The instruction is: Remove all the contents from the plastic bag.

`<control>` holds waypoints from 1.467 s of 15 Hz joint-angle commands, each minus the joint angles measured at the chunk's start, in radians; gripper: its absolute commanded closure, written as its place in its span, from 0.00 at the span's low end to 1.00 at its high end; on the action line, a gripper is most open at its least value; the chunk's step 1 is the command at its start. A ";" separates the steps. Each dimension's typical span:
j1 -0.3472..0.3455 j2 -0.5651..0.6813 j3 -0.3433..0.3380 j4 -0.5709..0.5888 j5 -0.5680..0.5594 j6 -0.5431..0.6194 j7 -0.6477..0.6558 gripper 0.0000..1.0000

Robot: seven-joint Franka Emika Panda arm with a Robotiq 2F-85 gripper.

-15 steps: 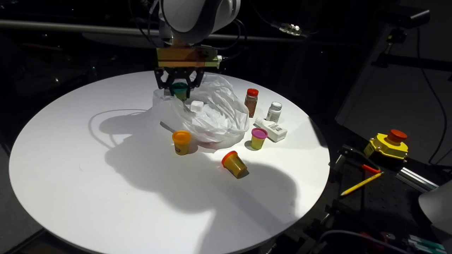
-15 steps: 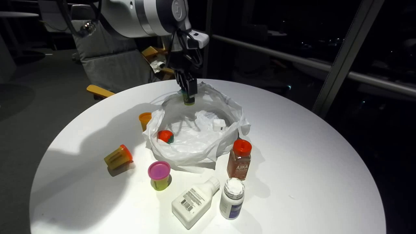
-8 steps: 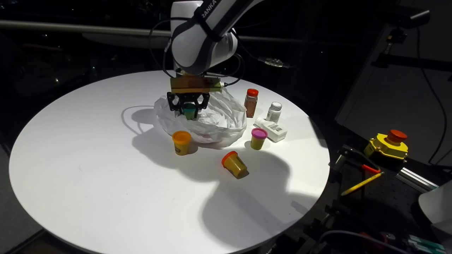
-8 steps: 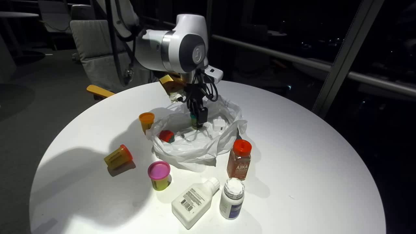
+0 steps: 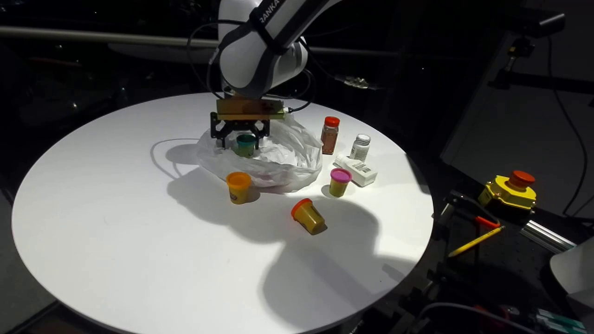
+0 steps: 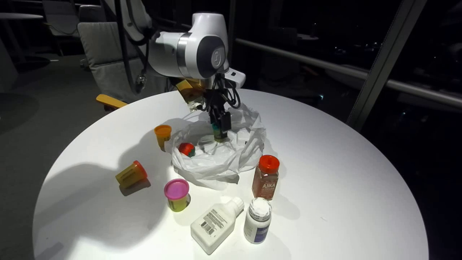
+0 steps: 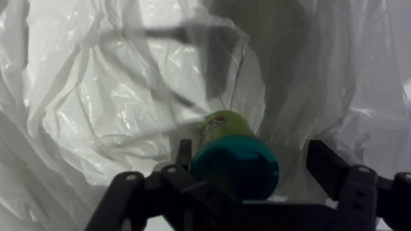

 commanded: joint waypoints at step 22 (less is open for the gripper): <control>-0.050 -0.115 0.028 -0.134 0.053 0.069 -0.010 0.00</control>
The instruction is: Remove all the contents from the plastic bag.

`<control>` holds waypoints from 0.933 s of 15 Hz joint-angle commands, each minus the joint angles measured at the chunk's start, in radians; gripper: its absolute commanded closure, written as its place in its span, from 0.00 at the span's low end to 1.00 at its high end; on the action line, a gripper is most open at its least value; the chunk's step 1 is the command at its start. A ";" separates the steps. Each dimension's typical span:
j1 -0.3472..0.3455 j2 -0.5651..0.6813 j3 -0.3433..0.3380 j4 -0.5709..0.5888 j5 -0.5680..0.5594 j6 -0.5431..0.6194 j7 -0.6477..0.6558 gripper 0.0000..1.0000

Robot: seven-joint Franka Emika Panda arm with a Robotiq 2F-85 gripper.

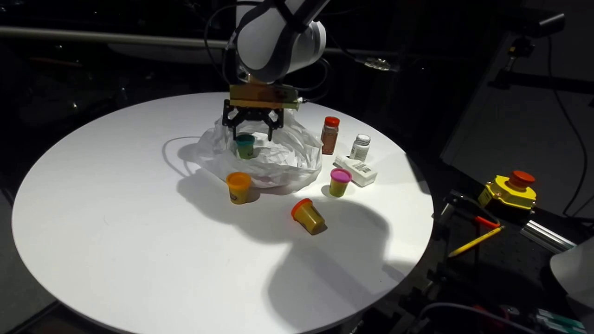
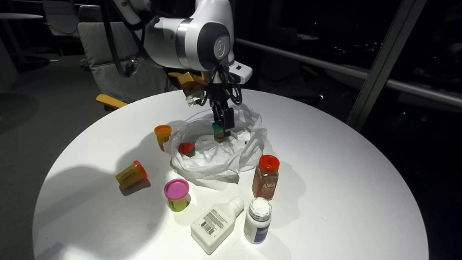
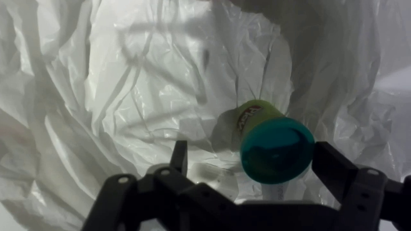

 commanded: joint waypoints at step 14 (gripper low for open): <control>-0.012 0.003 0.034 -0.019 0.074 0.069 -0.061 0.67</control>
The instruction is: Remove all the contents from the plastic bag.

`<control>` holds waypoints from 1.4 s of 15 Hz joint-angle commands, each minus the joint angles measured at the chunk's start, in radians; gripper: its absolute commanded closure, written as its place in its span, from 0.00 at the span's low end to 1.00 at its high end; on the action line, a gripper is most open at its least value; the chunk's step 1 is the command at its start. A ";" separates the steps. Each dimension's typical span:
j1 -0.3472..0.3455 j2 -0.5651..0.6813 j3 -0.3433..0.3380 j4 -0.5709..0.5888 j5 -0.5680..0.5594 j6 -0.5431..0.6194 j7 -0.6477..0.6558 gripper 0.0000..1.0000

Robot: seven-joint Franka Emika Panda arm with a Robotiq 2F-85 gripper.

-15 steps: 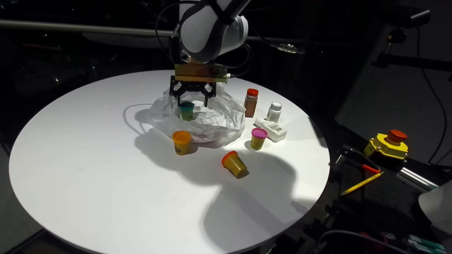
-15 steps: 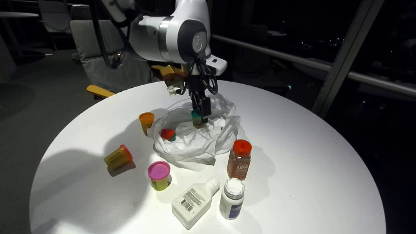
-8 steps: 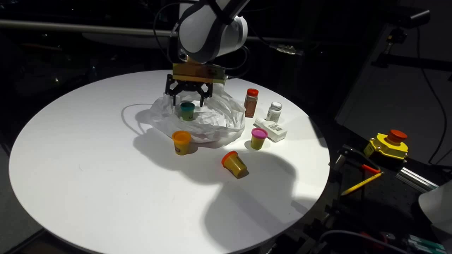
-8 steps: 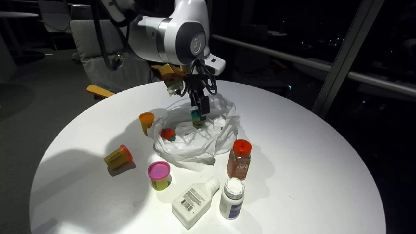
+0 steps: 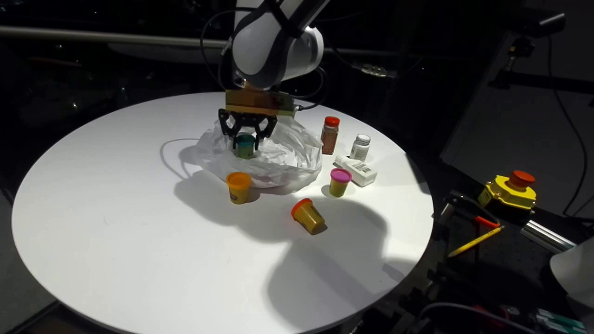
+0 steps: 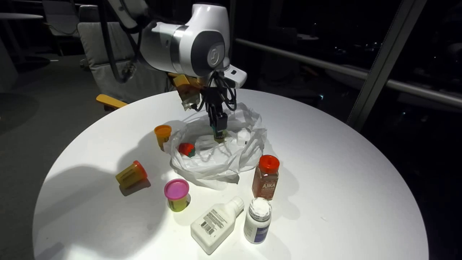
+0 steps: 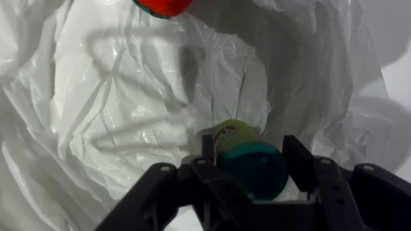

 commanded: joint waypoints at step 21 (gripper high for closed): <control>0.187 -0.155 0.042 -0.076 -0.164 0.062 0.038 0.73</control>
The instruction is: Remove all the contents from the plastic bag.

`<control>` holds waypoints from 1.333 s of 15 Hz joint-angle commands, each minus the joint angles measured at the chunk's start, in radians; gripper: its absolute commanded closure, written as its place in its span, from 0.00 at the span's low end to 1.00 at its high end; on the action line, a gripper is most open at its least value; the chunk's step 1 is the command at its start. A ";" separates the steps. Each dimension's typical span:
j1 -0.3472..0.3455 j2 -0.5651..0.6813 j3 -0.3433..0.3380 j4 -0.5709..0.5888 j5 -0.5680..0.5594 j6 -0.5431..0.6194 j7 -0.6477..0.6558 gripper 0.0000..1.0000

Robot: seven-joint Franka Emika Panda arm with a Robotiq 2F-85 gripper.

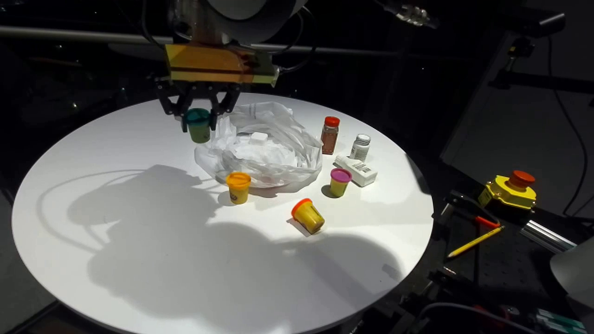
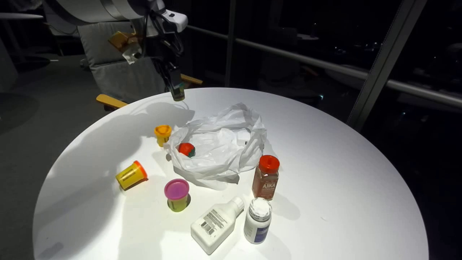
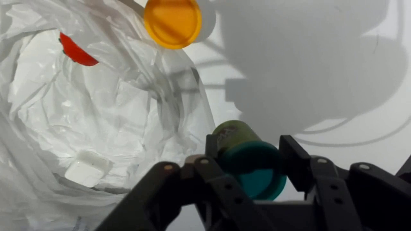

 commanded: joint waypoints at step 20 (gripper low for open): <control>0.025 0.139 -0.163 0.077 -0.017 0.046 -0.141 0.00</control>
